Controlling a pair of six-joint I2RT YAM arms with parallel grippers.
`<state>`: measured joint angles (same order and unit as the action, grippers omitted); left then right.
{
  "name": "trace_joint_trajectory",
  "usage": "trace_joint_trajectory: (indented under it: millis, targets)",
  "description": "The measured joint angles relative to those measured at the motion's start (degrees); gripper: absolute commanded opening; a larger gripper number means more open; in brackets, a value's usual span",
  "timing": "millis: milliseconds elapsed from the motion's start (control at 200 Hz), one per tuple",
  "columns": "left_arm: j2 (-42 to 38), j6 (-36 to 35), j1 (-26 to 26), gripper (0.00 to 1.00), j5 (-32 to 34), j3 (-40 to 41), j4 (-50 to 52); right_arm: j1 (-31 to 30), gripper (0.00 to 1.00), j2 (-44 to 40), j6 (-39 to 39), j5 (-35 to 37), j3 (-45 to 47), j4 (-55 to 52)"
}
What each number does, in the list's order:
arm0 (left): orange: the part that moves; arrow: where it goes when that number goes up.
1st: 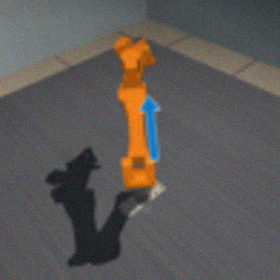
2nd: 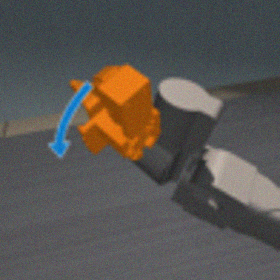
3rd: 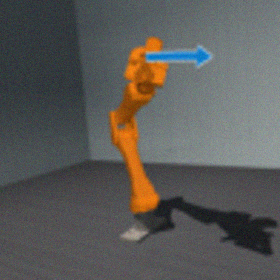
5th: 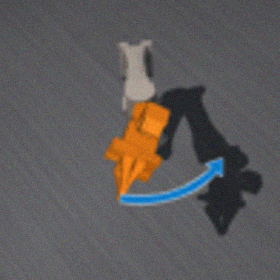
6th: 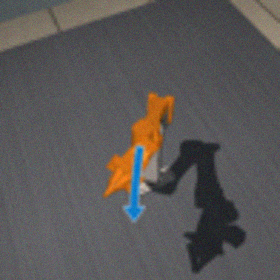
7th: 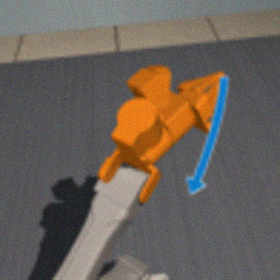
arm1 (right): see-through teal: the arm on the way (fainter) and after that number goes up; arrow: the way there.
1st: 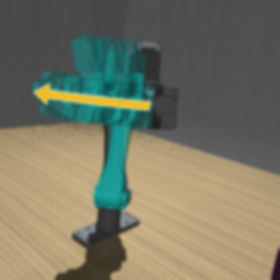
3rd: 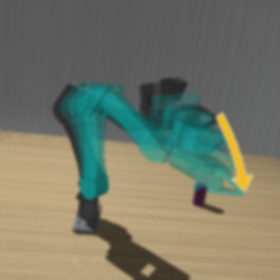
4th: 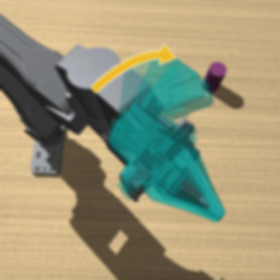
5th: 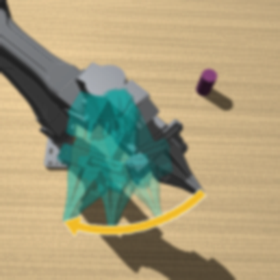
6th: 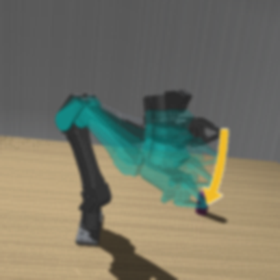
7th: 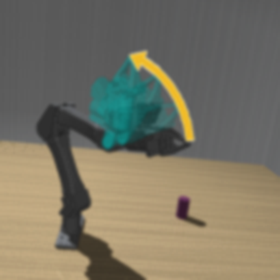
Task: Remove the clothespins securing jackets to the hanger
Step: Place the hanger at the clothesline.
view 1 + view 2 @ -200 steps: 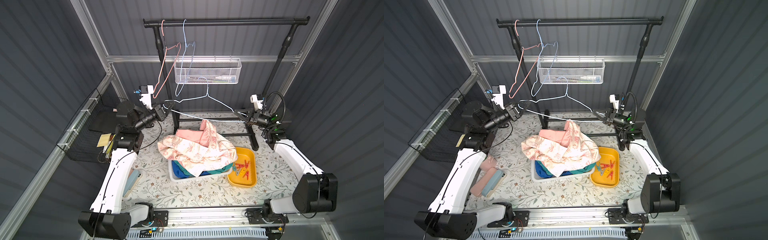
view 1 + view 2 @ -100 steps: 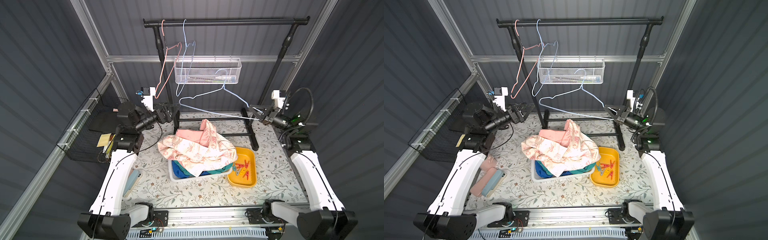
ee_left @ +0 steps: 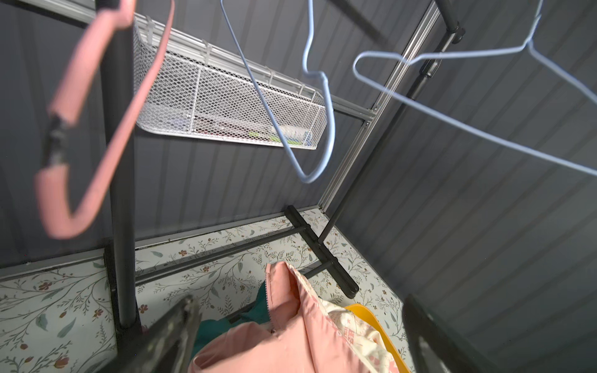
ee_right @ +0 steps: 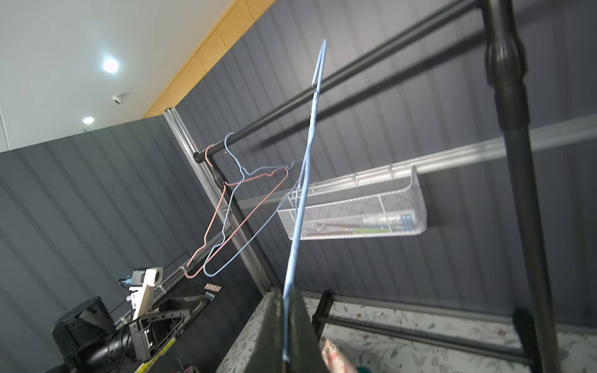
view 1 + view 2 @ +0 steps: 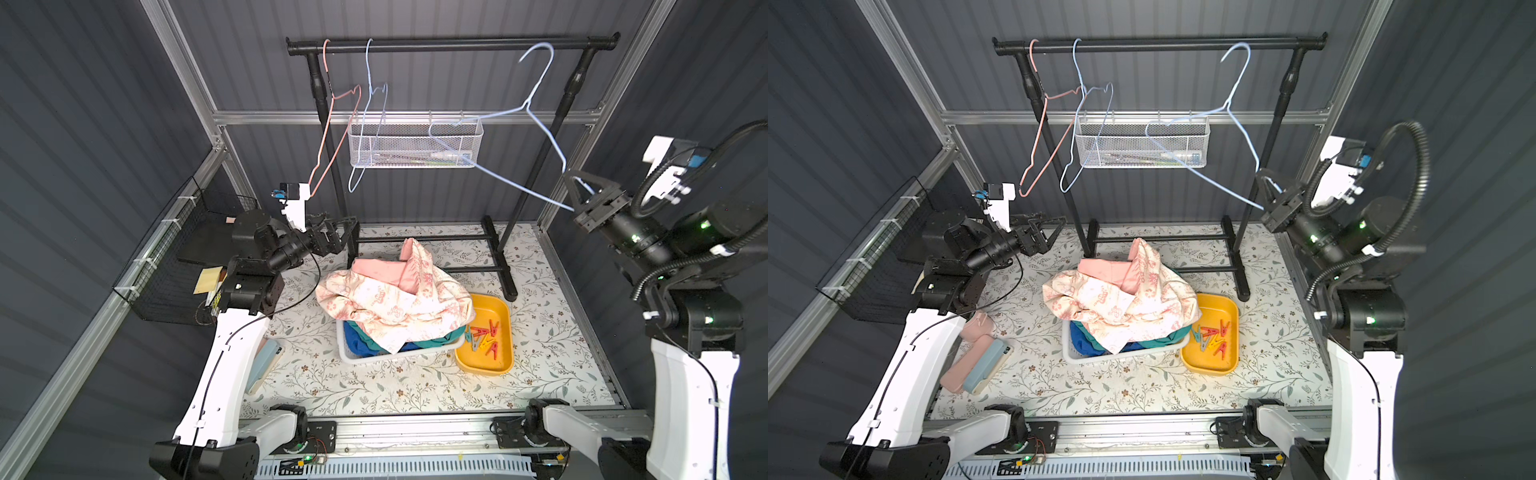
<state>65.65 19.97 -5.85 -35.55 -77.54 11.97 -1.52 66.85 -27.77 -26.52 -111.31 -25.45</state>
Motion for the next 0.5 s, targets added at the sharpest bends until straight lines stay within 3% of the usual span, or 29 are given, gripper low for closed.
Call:
trace_joint_trajectory:
  millis: [290, 500]
  targets:
    - [-1.09, -0.2, 0.0, 0.99, 0.87, 2.32, 0.68, -10.73, 0.0, 20.7, 10.99, 9.92, -25.38, -6.36]
    - [-2.78, -1.11, 0.0, 0.99, 1.51, 3.06, 1.01, -18.49, 0.0, 28.11, 18.18, 18.38, -29.07, -9.94]
